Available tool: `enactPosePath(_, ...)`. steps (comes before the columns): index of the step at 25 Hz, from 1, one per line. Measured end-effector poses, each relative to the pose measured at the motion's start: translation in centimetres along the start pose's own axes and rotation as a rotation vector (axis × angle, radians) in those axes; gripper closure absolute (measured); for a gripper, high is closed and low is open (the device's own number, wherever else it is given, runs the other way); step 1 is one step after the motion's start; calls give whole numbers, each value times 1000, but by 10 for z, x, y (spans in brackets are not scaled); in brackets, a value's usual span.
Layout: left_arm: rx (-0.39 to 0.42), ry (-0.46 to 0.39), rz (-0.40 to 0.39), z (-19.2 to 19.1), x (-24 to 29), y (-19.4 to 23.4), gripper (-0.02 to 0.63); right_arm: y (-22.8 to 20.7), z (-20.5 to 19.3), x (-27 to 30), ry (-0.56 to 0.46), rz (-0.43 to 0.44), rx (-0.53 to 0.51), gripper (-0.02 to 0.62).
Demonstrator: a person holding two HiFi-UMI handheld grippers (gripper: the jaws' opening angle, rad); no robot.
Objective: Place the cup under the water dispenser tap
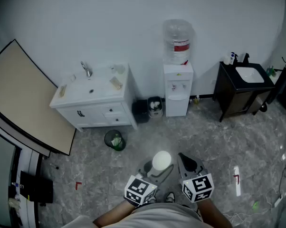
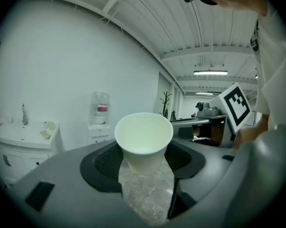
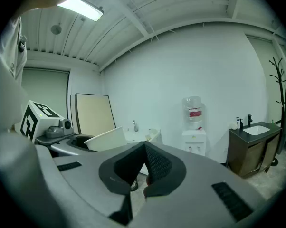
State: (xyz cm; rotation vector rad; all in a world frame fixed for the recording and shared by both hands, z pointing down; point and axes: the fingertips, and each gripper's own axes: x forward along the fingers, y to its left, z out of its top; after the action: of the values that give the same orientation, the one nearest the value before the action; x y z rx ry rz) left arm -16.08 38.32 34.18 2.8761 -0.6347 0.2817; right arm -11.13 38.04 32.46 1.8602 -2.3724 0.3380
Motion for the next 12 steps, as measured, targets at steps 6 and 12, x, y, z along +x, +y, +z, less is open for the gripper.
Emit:
enactPosePath(6, 2, -2, 7, 1, 11, -6, 330, -10, 1, -1, -3, 14, -3, 582)
enactPosePath(12, 21, -5, 38, 1, 23, -15, 330, -20, 2, -8, -21, 68, 14, 581)
